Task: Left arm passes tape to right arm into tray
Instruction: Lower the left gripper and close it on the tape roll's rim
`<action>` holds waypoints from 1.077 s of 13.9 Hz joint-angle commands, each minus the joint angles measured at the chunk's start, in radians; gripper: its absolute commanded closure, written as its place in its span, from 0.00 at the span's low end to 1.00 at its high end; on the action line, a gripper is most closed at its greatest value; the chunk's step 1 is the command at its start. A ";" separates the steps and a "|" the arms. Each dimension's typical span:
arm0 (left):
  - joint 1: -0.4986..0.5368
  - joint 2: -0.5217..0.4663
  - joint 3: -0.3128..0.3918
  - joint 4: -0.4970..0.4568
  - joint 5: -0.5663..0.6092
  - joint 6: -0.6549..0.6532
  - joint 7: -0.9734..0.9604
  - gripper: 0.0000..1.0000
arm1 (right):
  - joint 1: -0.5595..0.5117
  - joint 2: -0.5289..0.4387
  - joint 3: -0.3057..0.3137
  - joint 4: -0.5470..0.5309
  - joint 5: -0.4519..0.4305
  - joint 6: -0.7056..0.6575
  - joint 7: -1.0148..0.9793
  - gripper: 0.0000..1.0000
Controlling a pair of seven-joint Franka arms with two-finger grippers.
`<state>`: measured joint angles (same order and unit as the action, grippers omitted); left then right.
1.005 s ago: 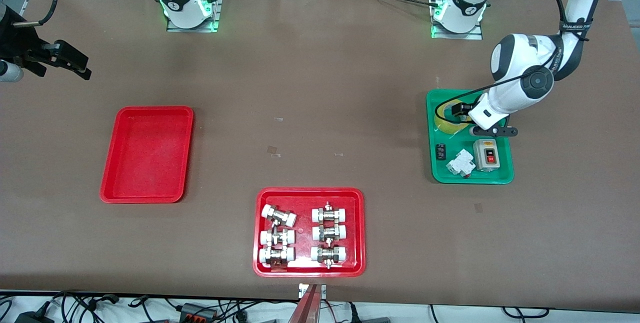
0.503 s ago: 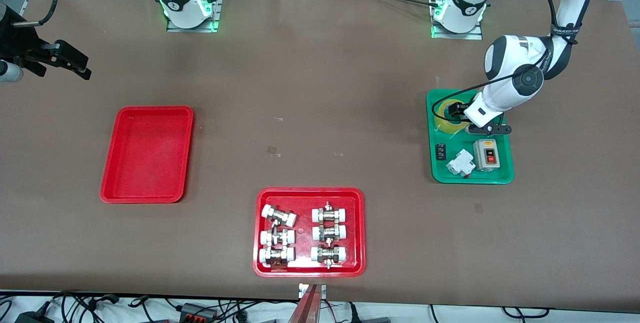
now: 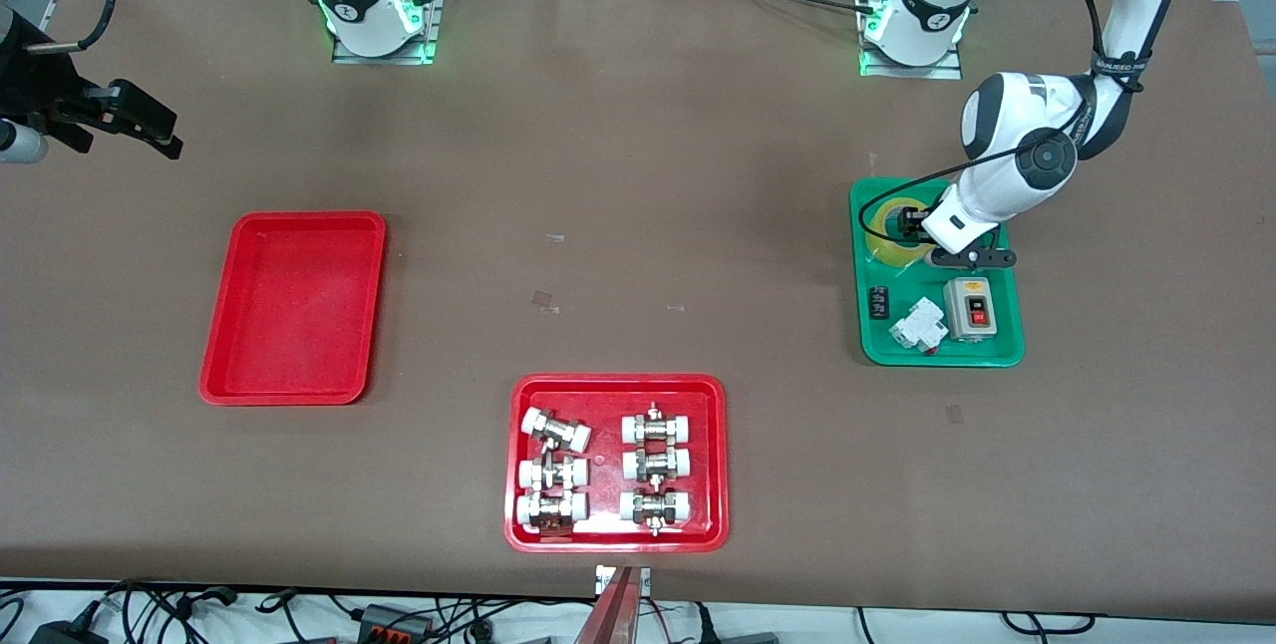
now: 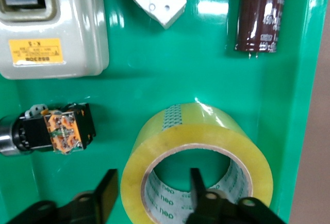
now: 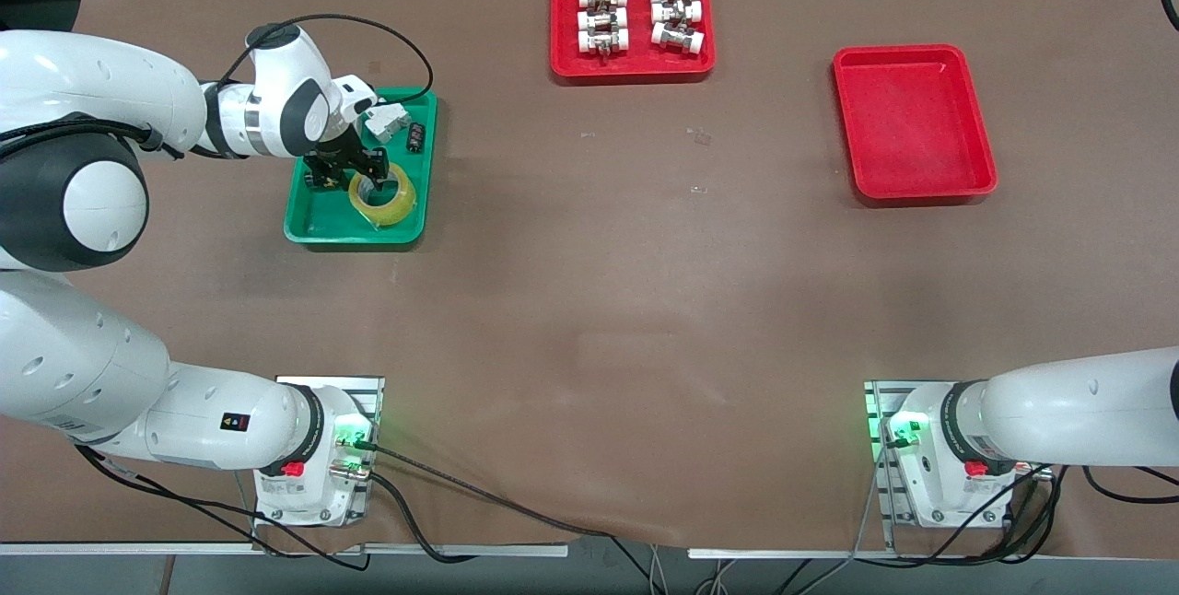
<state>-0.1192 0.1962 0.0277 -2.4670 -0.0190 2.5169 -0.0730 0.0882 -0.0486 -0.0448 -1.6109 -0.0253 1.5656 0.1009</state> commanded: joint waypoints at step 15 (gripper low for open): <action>0.004 -0.135 -0.006 0.276 -0.001 -0.472 0.010 0.99 | 0.001 -0.005 0.005 0.008 -0.007 -0.004 0.005 0.00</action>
<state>-0.1139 0.0899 0.0277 -2.3339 -0.0187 2.2326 -0.0719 0.0887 -0.0485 -0.0441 -1.6105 -0.0253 1.5658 0.1015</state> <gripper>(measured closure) 0.784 0.000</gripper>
